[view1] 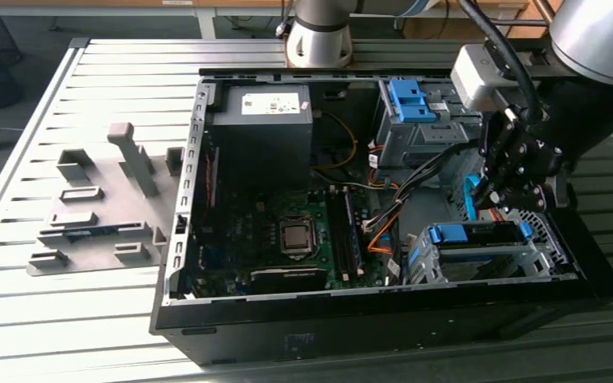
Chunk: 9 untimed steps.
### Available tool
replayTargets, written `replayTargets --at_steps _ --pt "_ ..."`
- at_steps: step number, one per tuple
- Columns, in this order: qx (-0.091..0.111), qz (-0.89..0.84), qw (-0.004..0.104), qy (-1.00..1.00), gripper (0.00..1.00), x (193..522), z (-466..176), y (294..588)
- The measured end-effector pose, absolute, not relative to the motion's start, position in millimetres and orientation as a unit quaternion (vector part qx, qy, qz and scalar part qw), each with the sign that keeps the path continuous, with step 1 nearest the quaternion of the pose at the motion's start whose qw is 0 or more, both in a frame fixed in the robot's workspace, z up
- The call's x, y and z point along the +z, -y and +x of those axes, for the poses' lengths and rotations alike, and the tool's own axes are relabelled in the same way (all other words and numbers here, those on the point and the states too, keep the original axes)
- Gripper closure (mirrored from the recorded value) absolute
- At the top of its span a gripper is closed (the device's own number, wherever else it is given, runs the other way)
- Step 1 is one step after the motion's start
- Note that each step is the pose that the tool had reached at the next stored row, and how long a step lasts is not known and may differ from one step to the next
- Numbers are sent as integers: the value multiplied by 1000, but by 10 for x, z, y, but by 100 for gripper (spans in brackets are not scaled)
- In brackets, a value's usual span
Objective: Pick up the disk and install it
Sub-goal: 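Insert the second disk wire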
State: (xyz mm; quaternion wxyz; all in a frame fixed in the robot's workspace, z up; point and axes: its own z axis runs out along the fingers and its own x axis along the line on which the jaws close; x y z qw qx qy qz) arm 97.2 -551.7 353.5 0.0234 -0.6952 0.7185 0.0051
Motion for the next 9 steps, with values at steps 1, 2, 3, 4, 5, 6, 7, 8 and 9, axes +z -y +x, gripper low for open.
replayTargets --at_steps 1,2,3,4,5,6,7,8,9 --pt "5 -695 24 -718 84 3529 972 5530" --pt "5 -695 24 -718 84 3523 973 5541" --pt "5 -695 24 -718 84 3516 973 5548" --pt "4 -695 24 -718 84 3509 973 5552" --pt "4 -695 24 -718 84 3503 973 5554" --pt "4 -695 24 -718 84 3502 973 5555" --pt "4 -695 25 -718 84 3503 973 5555" --pt "4 -695 25 -718 84 3502 973 5555" --pt "4 -695 25 -718 84 3502 973 5555"
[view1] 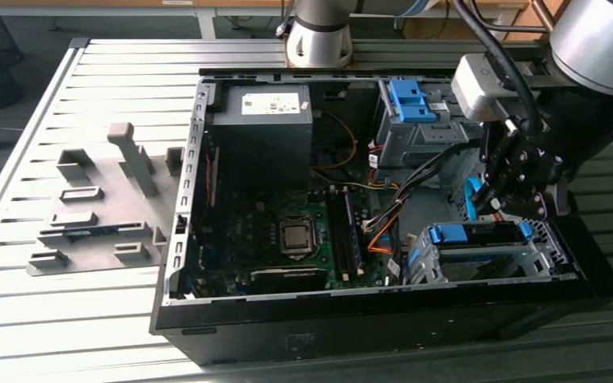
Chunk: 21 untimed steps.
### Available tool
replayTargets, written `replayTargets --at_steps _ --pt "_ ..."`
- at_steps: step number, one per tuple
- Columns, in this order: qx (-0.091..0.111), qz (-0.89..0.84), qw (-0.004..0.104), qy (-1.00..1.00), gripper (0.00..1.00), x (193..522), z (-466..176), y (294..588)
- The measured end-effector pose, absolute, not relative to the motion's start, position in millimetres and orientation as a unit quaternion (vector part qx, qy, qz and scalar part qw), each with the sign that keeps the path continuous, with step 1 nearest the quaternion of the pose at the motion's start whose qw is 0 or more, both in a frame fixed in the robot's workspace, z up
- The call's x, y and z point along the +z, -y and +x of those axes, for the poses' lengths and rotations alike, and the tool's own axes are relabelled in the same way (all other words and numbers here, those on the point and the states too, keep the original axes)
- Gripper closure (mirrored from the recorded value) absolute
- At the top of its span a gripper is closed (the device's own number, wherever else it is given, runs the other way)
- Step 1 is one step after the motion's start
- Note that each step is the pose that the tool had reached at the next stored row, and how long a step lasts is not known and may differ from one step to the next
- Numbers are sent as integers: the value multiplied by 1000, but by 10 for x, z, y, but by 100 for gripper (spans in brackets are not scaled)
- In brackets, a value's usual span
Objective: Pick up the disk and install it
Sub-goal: 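Insert the second disk wire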
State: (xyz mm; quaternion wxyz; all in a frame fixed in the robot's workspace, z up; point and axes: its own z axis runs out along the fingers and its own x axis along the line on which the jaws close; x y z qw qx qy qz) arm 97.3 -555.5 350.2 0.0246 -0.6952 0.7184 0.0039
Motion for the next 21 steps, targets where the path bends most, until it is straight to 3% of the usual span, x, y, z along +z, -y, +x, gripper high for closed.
replayTargets --at_steps 21 --pt "4 -695 25 -718 84 3408 987 5656"
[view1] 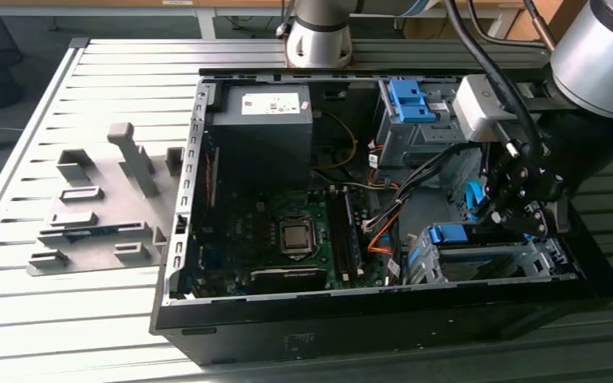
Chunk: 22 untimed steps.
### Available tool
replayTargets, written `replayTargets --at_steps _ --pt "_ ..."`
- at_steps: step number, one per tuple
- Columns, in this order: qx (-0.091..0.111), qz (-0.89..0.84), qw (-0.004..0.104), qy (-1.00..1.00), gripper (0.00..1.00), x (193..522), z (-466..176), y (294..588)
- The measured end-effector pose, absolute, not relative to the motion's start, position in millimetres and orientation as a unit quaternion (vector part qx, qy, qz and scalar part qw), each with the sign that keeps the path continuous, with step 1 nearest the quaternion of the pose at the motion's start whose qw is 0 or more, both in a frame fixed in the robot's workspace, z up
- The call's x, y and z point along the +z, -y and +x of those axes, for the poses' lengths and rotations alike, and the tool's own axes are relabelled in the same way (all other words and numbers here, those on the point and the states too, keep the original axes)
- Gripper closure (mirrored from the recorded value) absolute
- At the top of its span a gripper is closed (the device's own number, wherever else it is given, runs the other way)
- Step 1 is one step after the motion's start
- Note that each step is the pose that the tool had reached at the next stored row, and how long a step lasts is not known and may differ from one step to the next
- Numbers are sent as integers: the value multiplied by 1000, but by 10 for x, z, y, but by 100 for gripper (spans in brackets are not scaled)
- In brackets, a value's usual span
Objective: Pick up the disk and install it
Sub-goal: 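Insert the second disk wire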
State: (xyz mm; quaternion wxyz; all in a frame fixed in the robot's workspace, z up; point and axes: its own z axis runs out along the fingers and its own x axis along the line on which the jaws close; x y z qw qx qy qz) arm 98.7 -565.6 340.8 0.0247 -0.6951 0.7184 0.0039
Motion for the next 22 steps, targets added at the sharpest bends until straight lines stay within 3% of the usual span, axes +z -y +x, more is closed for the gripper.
replayTargets --at_steps 22 --pt "7 -695 28 -718 84 3364 1007 5675"
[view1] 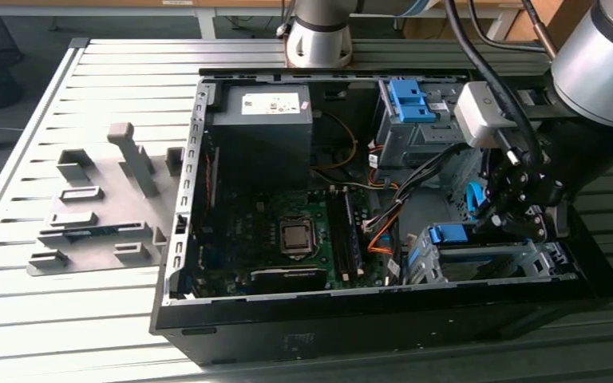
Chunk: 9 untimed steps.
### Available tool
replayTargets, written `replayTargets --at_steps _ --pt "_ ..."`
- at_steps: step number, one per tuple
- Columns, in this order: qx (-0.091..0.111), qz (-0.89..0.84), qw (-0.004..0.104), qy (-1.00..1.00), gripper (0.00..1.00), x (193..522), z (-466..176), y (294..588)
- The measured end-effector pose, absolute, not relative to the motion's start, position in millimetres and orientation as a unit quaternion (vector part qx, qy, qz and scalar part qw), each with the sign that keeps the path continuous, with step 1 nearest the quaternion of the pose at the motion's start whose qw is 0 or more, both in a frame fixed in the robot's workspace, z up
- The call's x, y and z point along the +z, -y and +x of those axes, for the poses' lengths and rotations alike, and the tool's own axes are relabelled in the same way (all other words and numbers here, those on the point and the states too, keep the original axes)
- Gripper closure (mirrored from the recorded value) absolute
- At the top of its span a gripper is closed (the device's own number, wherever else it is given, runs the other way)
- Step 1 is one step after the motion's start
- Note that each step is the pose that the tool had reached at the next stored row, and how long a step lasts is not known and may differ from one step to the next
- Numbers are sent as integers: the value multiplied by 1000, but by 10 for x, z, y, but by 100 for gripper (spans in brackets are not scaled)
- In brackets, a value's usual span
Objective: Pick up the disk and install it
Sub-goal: 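Insert the second disk wire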
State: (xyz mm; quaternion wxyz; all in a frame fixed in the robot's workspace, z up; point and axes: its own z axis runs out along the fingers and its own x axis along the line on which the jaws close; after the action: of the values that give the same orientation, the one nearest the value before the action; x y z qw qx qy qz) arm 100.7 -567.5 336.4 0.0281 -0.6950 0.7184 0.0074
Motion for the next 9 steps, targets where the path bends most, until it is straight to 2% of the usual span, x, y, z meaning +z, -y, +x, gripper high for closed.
replayTargets --at_steps 9 --pt "7 -692 28 -722 84 3354 1011 5676"
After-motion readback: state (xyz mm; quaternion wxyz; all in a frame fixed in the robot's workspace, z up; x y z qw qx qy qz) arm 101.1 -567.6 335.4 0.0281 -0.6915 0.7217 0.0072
